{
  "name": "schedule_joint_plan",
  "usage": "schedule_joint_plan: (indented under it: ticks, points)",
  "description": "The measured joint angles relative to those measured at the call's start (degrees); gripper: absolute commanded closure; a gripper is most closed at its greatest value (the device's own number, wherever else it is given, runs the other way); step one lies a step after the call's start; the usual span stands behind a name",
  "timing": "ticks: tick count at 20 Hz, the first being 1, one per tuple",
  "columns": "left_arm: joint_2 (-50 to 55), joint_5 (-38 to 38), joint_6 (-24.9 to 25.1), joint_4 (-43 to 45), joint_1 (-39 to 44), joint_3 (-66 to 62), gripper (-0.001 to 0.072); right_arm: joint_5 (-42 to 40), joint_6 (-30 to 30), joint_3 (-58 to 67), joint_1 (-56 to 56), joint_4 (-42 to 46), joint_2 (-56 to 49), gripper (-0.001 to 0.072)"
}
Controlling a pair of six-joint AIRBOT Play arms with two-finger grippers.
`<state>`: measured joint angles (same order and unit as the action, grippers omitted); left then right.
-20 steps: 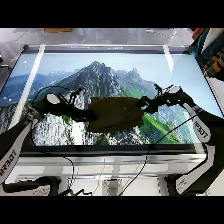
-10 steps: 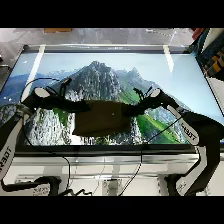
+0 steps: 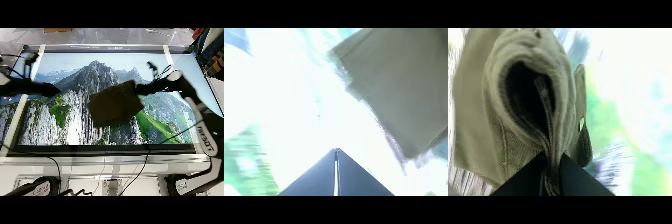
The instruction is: Fold the clothes and pants, and hang the long-sleeved shirts on hangers.
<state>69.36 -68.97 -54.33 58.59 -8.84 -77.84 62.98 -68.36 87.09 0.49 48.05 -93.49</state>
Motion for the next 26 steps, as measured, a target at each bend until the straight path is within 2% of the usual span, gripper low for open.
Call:
schedule_joint_plan:
  ticks: [4, 9, 17, 18, 19, 20, 24, 25, 26]
  points:
    - [-9.16, 0.70, 0.55, 5.46, -0.92, -1.25, 0.0689, 0.07, -8.39, 0.57, -9.79, 9.90, 8.20, 0.0679]
    - [-16.57, 1.01, 0.74, 7.58, -1.20, -1.62, 0.0689, 2.67, -19.54, 0.74, -25.57, 21.86, 17.40, 0.0679]
    - [-19.12, 1.20, 0.76, 8.22, -1.20, -1.68, 0.0689, 20.52, -34.71, -1.51, -49.40, 37.46, 24.65, 0.0675]
    - [-19.15, 1.18, 0.79, 8.22, -1.20, -1.66, 0.0690, 22.49, -35.69, -1.95, -50.95, 38.23, 24.87, 0.0545]
    - [-19.19, 1.18, 0.76, 8.22, -1.20, -1.66, 0.0690, 24.37, -36.52, -2.34, -52.24, 38.97, 25.05, 0.0206]
    - [-19.26, 1.20, 0.76, 8.22, -1.22, -1.68, 0.0689, 25.49, -37.07, -2.54, -53.09, 39.17, 25.22, 0.0019]
    - [-19.26, 1.18, 0.79, 8.26, -1.20, -1.68, 0.0689, 28.70, -37.77, -3.06, -54.84, 40.65, 25.40, 0.0028]
    - [-19.23, 1.18, 0.79, 8.26, -1.20, -1.66, 0.0690, 28.98, -37.05, -3.10, -54.97, 40.68, 25.44, 0.0052]
    - [-19.26, 1.20, 0.79, 8.26, -1.20, -1.66, 0.0689, 29.62, -35.91, -3.13, -55.10, 40.79, 25.51, 0.0135]
